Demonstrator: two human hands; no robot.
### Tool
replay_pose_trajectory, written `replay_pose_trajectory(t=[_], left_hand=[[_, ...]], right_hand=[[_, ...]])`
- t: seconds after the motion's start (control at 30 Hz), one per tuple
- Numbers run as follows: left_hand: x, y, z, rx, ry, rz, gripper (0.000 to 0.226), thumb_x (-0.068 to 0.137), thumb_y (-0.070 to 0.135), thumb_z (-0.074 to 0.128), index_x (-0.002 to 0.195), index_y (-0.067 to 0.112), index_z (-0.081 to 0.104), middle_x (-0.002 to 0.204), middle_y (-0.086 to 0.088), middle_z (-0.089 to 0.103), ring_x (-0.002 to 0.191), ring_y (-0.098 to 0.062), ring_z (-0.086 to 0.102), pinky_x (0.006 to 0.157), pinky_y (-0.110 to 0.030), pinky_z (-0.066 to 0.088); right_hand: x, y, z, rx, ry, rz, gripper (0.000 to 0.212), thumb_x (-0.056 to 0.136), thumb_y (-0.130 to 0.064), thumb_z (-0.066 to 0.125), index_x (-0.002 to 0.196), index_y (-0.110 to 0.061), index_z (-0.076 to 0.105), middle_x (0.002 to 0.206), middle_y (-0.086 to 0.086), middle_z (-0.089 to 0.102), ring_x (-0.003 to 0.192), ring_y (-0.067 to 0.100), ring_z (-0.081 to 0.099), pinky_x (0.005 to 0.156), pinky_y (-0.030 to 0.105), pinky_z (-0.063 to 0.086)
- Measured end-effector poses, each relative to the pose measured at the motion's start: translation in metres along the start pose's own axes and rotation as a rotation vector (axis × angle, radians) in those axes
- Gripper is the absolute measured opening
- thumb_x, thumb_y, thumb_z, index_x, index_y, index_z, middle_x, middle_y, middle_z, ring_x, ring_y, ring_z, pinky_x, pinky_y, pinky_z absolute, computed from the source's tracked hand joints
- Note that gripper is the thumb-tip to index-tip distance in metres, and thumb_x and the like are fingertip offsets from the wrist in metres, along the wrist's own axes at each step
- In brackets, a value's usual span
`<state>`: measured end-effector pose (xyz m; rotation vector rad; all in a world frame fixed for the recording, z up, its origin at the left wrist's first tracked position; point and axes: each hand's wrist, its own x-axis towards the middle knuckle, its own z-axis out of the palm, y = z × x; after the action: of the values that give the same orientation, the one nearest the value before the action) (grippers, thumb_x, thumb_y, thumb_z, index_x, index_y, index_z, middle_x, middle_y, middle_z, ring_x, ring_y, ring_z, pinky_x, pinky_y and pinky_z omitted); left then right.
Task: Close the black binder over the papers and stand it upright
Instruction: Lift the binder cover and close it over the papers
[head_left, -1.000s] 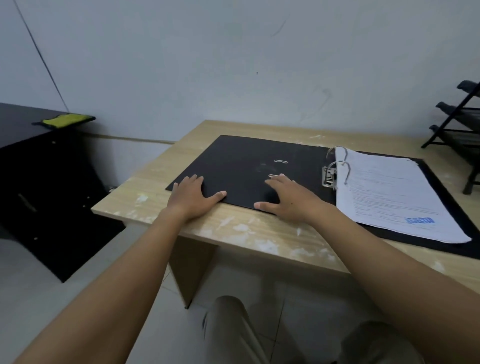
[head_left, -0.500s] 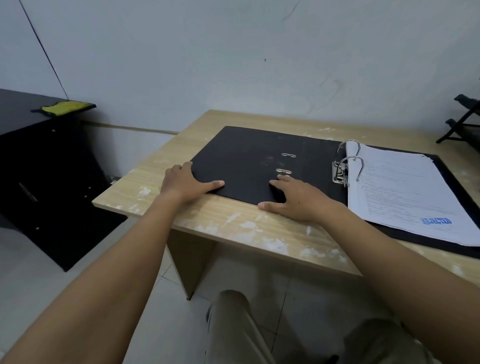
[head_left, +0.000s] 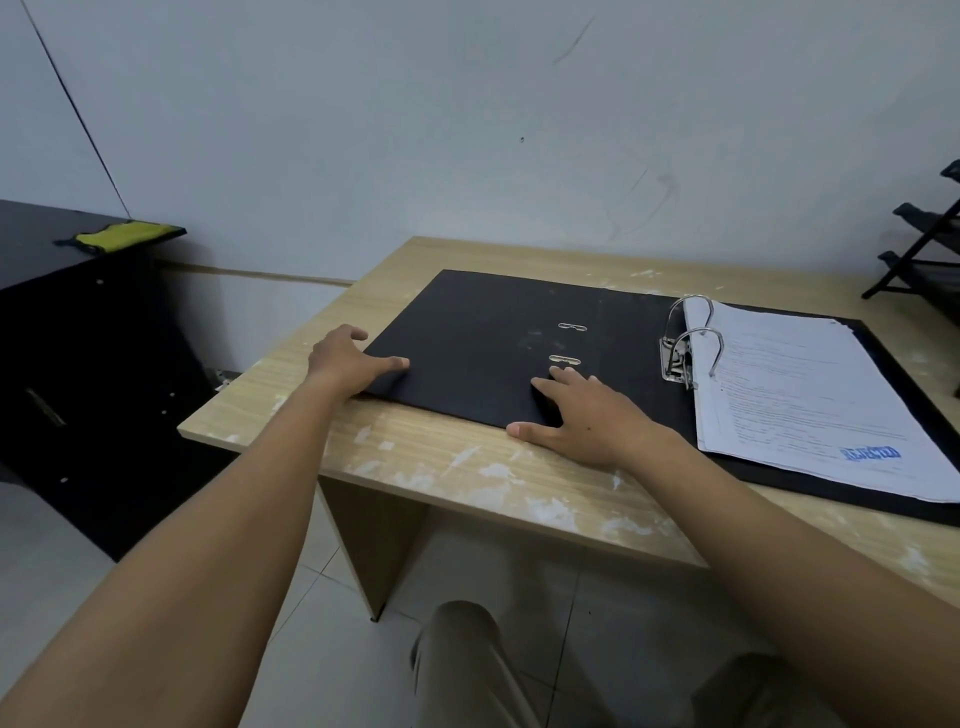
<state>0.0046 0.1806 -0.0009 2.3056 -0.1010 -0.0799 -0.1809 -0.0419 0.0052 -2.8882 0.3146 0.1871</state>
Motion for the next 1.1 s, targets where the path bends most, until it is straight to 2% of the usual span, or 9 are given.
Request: replay_pose_trajectory(t=[0.17,0.33,0.47,0.57,0.7,0.87,0.93,1.0,1.1], left_hand=[[0.001,0.004,0.000,-0.005,-0.009,-0.003,0.071,0.055,0.054,0.084,0.114,0.023,0.058,0.128,-0.003,0.055,0.127,-0.027,0.042,0.103,-0.044,0.041],[-0.002,0.014,-0.003,-0.062,-0.003,0.065,0.073,0.062,0.044,0.085,0.123,0.018,0.053,0.132,-0.002,0.055,0.118,-0.023,0.052,0.100,-0.041,0.045],[-0.008,0.022,-0.013,-0.040,0.035,0.103,0.074,0.061,0.042,0.085,0.124,0.018,0.054,0.129,-0.004,0.056,0.114,-0.023,0.056,0.098,-0.044,0.047],[-0.011,0.027,-0.021,-0.124,0.084,0.095,0.070,0.065,0.032,0.084,0.126,0.017,0.052,0.124,-0.007,0.060,0.110,-0.024,0.059,0.097,-0.041,0.048],[-0.021,0.033,-0.024,-0.375,0.230,0.036,0.078,0.076,0.014,0.076,0.141,0.018,0.034,0.118,-0.010,0.062,0.101,-0.022,0.059,0.089,-0.033,0.051],[-0.037,0.032,-0.006,-0.811,0.290,-0.118,0.103,0.076,0.005,0.072,0.150,0.026,0.004,0.122,-0.006,0.055,0.107,-0.026,0.061,0.092,-0.041,0.053],[-0.044,0.035,0.002,-0.971,0.297,-0.170,0.089,0.077,0.003,0.072,0.146,0.017,0.018,0.126,-0.009,0.052,0.104,-0.026,0.062,0.088,-0.039,0.055],[-0.050,0.039,0.012,-1.069,0.259,-0.206,0.054,0.080,0.001,0.070,0.128,0.002,0.045,0.116,-0.010,0.061,0.100,-0.025,0.064,0.085,-0.037,0.056],[-0.057,0.044,0.030,-1.099,0.167,-0.242,0.026,0.083,0.008,0.068,0.108,0.005,0.059,0.110,-0.007,0.067,0.103,-0.026,0.065,0.095,-0.043,0.052]], right_hand=[[0.001,-0.001,-0.001,-0.011,-0.002,-0.004,0.091,0.082,-0.076,0.042,0.155,-0.027,0.019,0.164,0.003,0.012,0.149,0.036,0.013,0.117,0.050,0.020],[0.006,-0.007,0.004,-0.094,0.021,-0.054,0.095,0.082,-0.077,0.039,0.156,-0.021,0.014,0.164,0.010,0.010,0.151,0.031,0.007,0.120,0.050,0.011],[0.014,-0.013,0.011,-0.153,0.060,-0.053,0.092,0.085,-0.076,0.032,0.156,-0.021,0.010,0.162,0.014,0.012,0.149,0.037,0.012,0.117,0.057,0.017],[0.017,-0.016,0.015,-0.210,0.094,-0.076,0.078,0.095,-0.061,0.033,0.156,-0.022,0.004,0.162,0.017,0.010,0.148,0.039,0.013,0.115,0.056,0.022],[0.017,-0.022,0.019,-0.216,0.114,-0.057,0.070,0.101,-0.041,0.036,0.156,-0.020,-0.002,0.162,0.019,0.005,0.148,0.042,0.010,0.115,0.057,0.021],[0.015,-0.025,0.021,-0.211,0.138,-0.051,0.067,0.104,-0.035,0.033,0.156,-0.016,-0.004,0.162,0.020,0.005,0.148,0.044,0.010,0.114,0.059,0.022],[0.015,-0.026,0.021,-0.203,0.134,-0.046,0.066,0.104,-0.034,0.032,0.156,-0.015,-0.004,0.162,0.020,0.004,0.148,0.044,0.008,0.114,0.060,0.021],[0.014,-0.026,0.021,-0.191,0.132,-0.046,0.065,0.104,-0.032,0.031,0.156,-0.015,-0.005,0.162,0.020,0.003,0.148,0.044,0.007,0.114,0.060,0.020],[0.012,-0.027,0.019,-0.170,0.138,-0.053,0.064,0.105,-0.028,0.030,0.156,-0.016,-0.006,0.162,0.020,0.002,0.148,0.044,0.006,0.115,0.060,0.019]])
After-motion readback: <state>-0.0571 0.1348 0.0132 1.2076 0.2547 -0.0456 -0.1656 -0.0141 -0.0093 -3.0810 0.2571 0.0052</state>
